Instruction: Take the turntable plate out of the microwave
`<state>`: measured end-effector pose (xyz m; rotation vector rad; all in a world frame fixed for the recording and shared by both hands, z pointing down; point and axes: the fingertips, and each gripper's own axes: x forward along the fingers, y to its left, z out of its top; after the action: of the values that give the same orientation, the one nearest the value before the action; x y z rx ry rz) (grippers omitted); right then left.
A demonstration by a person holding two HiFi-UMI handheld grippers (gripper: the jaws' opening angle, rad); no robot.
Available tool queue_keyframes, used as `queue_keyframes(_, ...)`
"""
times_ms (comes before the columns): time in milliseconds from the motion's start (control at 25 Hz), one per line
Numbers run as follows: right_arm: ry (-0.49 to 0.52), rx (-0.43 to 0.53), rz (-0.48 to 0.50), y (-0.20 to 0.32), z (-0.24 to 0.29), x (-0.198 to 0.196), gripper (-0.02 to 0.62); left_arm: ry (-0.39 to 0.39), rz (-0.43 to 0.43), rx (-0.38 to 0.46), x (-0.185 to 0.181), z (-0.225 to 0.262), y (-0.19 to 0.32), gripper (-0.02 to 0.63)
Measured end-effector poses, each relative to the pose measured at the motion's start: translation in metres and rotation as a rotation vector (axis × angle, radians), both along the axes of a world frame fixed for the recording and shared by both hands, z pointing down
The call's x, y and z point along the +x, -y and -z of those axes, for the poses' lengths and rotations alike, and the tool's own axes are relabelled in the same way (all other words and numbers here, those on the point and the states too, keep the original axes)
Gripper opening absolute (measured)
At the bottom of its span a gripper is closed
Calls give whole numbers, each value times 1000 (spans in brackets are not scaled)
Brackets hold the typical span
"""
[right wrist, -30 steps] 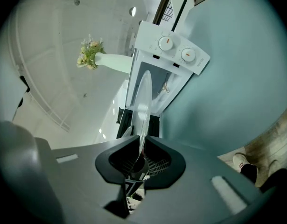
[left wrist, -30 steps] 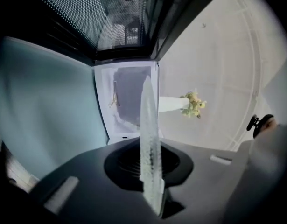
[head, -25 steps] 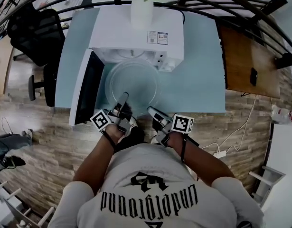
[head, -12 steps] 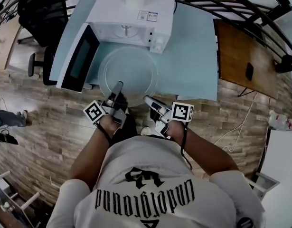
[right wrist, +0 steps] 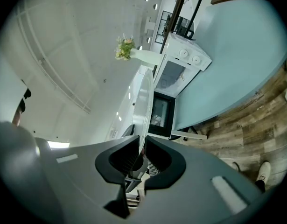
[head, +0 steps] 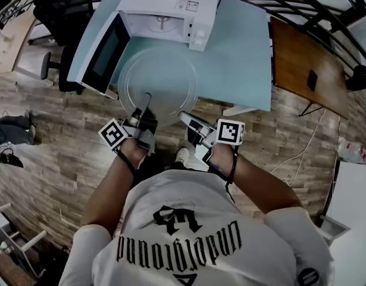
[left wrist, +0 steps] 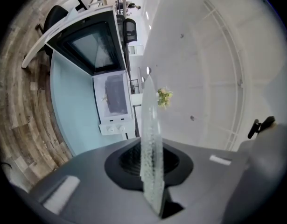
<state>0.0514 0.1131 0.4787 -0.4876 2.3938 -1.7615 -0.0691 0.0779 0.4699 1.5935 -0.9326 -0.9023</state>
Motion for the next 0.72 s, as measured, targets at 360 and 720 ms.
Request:
queue_keyframes(360, -3, 48, -24, -46, 25, -21, 38, -3, -36, 29, -20, 25, -43, 75)
queue_keyframes(720, -13, 67, -79, -101, 41, -57, 38, -21, -88, 36, -55, 37, -91, 75)
